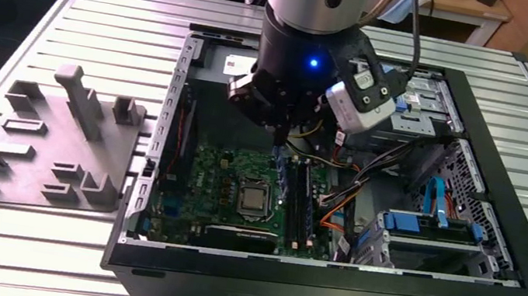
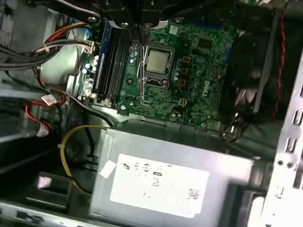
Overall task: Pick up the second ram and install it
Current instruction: 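Insert the second ram into the second slot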
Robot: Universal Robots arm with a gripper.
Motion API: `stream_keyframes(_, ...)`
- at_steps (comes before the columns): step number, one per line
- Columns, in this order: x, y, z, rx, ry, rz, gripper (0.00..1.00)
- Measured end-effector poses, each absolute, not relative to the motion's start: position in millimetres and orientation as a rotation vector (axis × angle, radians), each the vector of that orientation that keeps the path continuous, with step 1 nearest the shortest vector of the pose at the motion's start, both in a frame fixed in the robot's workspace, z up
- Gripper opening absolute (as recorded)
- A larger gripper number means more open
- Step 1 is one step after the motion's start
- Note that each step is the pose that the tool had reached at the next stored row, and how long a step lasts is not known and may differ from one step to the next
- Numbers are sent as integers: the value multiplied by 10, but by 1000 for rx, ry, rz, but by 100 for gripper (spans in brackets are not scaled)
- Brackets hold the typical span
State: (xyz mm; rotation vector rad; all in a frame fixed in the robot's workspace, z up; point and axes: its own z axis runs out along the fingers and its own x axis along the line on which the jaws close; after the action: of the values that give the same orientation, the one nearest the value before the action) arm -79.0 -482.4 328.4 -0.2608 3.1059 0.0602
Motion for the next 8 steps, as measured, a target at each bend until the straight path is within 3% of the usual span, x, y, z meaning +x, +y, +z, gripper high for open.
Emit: stream_keyframes(8, -790, -4824, 3266, -35, 3114, 57, 11)
